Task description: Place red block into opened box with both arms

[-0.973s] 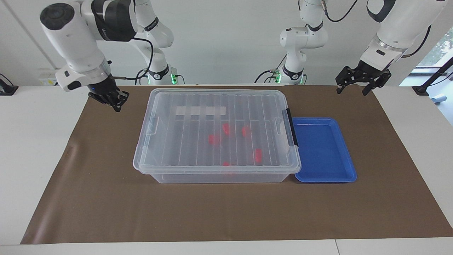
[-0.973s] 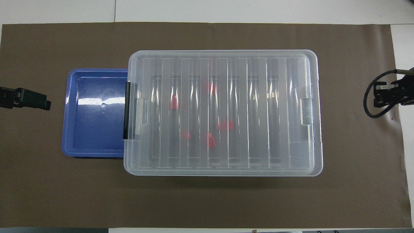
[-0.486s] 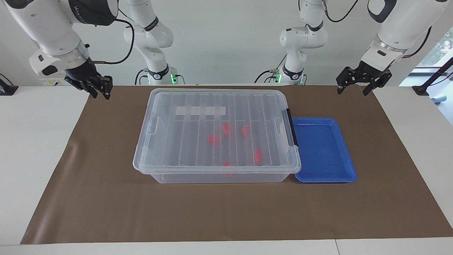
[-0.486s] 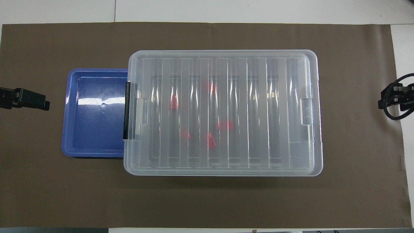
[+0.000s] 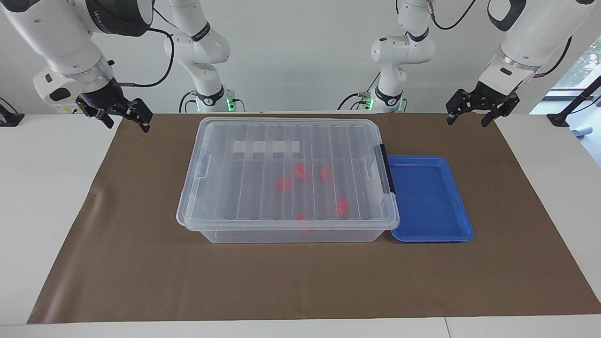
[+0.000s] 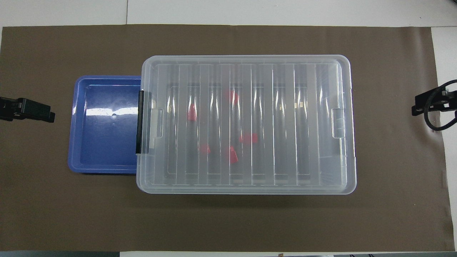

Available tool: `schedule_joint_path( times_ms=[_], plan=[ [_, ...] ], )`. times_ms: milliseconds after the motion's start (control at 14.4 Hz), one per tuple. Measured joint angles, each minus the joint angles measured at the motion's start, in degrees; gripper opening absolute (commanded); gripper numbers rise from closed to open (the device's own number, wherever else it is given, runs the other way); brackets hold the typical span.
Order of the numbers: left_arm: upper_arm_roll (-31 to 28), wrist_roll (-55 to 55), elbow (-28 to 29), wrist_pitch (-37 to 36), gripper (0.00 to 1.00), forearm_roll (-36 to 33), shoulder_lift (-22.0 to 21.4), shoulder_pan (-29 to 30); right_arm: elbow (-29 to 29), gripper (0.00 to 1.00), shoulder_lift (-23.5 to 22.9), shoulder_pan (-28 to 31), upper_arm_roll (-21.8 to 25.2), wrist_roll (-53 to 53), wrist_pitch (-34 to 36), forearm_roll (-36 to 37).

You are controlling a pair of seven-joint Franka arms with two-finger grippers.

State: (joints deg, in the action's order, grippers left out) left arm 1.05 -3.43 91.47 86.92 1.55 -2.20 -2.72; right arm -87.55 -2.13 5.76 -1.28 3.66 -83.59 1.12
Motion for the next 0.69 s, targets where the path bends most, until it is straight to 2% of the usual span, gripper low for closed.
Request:
schedule_joint_path(
  times_ms=[695],
  plan=[
    [0.0, 0.0, 0.0, 0.0, 1.00, -0.3, 0.0, 0.0, -0.2, 1.00, 0.1, 0.0, 0.0, -2.9, -2.3, -0.3]
  ],
)
